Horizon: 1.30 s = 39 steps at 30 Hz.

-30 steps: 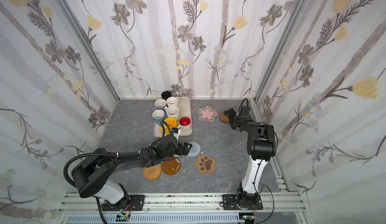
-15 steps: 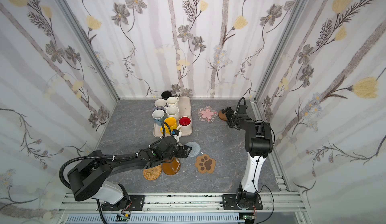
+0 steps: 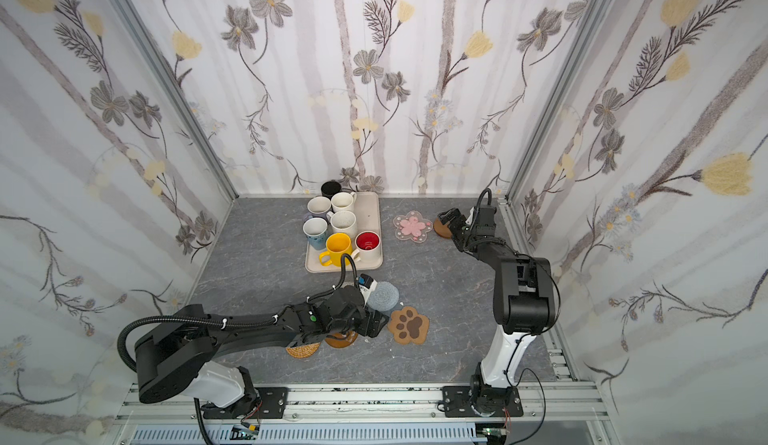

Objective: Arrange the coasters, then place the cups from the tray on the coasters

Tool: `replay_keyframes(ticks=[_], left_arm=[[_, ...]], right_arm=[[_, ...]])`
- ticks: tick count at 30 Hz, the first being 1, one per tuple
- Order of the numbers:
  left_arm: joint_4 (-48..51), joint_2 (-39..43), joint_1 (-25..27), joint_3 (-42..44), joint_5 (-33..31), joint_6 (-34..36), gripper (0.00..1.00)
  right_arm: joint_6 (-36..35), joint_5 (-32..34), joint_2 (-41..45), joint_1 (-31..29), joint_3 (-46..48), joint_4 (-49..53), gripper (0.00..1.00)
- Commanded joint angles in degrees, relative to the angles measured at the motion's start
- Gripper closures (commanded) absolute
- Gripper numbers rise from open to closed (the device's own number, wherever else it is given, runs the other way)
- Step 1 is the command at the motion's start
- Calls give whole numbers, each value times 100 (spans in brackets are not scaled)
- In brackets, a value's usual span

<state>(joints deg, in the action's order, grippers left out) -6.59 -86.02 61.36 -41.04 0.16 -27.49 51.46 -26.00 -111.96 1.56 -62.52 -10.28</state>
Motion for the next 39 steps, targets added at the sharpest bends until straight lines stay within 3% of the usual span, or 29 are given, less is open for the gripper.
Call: replay_keyframes(ticks=[1,10,17,31,39], left_arm=[[385,-95,225,-83,-299,-17,16],[992,-822,995,-602,-705,-31,9],[1162,-1388,1176,-927,-850,-38,8],[1613,-2600,1254,-2262,-1121,-149,20],[1870,-3465,1182,-3559,-1385,-203,21]], right_arm=[[-332,9,512,-45,482,-66,0],[-650,-2,2450,-86,1892,-42,0],[-836,-58,3499,-86,2486,257,0],[-1115,-105,4426,-51,2572,856,0],[-1127,-275,4872,74,2659,1025,0]])
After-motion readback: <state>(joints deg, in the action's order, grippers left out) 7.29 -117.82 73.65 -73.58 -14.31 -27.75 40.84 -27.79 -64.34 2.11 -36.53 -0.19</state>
